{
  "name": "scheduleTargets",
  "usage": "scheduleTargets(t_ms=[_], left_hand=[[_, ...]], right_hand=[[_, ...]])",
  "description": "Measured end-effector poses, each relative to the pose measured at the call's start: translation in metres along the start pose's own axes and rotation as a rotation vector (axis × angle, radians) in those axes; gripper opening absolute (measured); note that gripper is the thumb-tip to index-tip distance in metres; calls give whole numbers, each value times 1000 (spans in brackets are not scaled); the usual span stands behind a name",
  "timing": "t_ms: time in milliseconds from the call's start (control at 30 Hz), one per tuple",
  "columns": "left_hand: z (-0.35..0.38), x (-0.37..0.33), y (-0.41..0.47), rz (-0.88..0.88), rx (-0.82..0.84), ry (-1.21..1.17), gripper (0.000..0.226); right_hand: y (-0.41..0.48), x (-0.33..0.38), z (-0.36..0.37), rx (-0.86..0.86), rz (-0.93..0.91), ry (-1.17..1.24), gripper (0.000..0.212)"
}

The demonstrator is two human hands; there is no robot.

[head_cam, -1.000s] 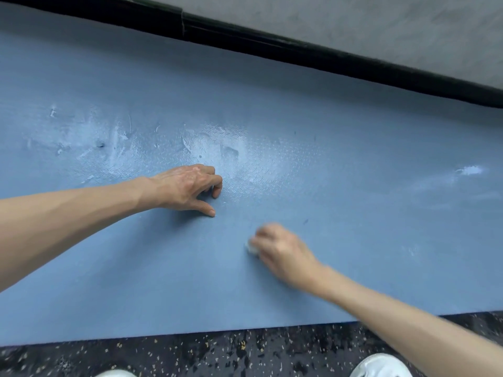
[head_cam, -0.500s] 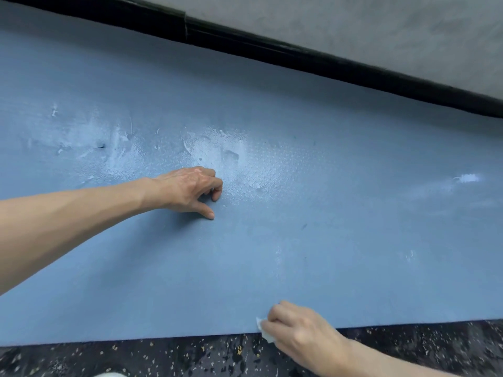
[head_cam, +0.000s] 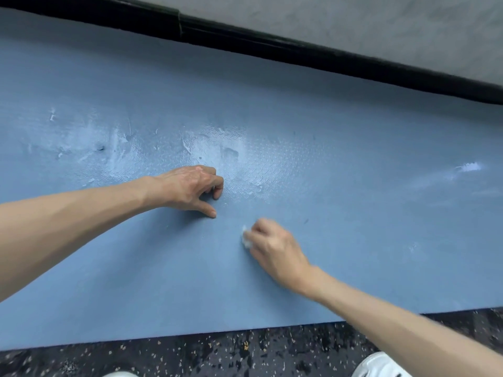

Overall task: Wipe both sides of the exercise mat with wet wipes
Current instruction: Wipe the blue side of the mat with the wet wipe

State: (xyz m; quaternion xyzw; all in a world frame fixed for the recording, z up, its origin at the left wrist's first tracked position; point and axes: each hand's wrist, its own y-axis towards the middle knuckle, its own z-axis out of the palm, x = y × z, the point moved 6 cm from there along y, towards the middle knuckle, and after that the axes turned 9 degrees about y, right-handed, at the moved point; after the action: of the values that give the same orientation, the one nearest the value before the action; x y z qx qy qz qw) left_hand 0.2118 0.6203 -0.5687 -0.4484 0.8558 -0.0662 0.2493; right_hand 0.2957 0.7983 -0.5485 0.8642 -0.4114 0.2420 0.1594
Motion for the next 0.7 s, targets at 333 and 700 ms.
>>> scheduleTargets(t_ms=[333,700], left_hand=[[-1,0,3,20,5,-10,35],[-7,3,5,-9,73,-21,30]], right_hand=[[-9,15,7,244,-250,71,17],[86,-50,-23,-13,150,-92,16]])
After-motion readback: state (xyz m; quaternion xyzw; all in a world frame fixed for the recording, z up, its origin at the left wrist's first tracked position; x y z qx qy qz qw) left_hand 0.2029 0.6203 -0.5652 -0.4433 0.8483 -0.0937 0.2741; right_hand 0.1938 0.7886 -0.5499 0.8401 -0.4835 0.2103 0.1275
